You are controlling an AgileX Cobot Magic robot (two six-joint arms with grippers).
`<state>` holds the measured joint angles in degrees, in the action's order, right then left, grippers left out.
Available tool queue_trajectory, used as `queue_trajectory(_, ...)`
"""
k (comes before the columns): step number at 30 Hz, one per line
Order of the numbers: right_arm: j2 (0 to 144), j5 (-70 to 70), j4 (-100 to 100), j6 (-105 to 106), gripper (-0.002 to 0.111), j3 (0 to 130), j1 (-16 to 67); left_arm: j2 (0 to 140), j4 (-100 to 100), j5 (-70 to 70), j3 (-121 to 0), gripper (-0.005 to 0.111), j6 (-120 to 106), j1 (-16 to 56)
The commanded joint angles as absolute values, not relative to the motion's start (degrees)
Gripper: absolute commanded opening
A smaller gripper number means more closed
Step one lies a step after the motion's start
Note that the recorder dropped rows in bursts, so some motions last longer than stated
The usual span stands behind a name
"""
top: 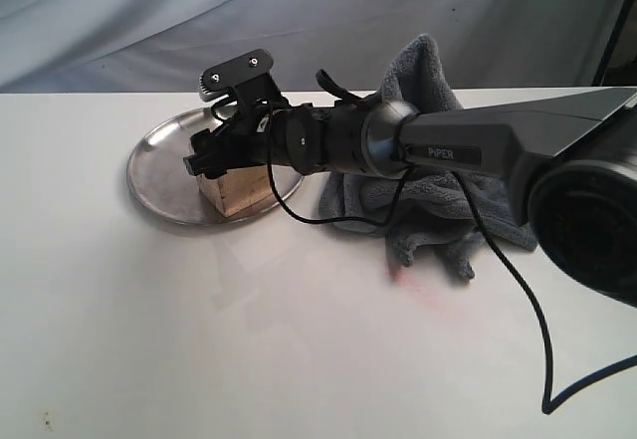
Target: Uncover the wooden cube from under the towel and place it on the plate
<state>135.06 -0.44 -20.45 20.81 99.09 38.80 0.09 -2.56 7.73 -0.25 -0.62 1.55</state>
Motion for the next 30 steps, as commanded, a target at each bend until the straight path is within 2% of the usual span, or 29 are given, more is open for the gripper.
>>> queue_trajectory(1, 134.35, -1.01, -20.54, 20.46, 0.079, 99.43, 38.86, 0.0, -2.52, 7.61, 0.0, 0.001, -0.58, 1.6)
queue_trajectory(19, 127.54, 2.84, -15.57, 20.46, 0.079, 99.43, 40.14, 0.0, -2.52, 7.61, 0.0, 0.001, -0.47, 1.6)
queue_trajectory(27, 123.42, 5.14, -10.85, 13.61, 0.079, 98.18, 40.6, 0.0, -2.52, 7.61, 0.0, 0.001, -0.57, 1.6)
queue_trajectory(30, 120.98, 5.14, -7.95, 11.39, 0.083, 96.15, 40.6, 0.0, -2.52, 7.61, 0.0, 0.001, -0.57, 1.6)
